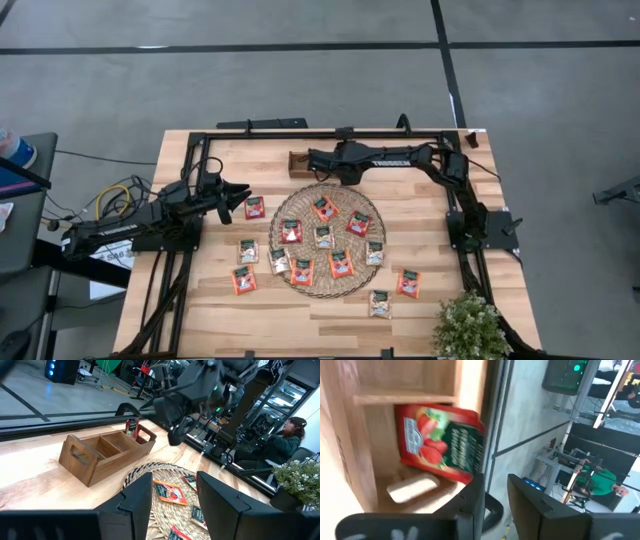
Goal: Pick & Place Tea
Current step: Put the red tea bag into the right section of the wooden organizer
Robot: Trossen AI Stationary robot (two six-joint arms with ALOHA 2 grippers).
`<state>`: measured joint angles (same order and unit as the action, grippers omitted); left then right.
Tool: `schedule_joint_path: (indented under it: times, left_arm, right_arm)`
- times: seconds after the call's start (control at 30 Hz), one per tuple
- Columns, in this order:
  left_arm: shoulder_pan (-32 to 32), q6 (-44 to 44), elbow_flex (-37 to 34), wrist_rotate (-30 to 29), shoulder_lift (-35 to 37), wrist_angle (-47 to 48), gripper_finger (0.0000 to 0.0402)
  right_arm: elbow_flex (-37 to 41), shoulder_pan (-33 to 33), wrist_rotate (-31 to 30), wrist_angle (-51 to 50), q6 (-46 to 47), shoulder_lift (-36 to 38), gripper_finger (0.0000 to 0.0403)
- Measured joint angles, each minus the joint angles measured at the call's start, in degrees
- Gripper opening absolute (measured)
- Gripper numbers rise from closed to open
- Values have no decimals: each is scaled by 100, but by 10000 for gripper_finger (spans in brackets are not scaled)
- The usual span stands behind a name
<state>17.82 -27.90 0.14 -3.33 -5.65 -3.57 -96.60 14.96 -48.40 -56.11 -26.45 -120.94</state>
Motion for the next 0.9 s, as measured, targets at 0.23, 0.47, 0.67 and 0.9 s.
schedule_joint_path:
  times: [0.23, 0.47, 0.67, 0.9]
  left_arm:
    - [0, 0, 0, 0, 1, 2, 146]
    - [0, 0, 0, 0, 0, 3, 146]
    - [0, 0, 0, 0, 0, 4, 146]
    - [0, 0, 0, 0, 2, 4, 146]
  right_arm:
    - [-690, -219, 280, -1877, 958, 442, 76]
    - [-736, -312, 2345, -3171, 2197, 1410, 76]
    - [-699, -369, 4256, -3237, 2500, 2201, 76]
    - [-694, -598, 4445, -3062, 2502, 2420, 76]
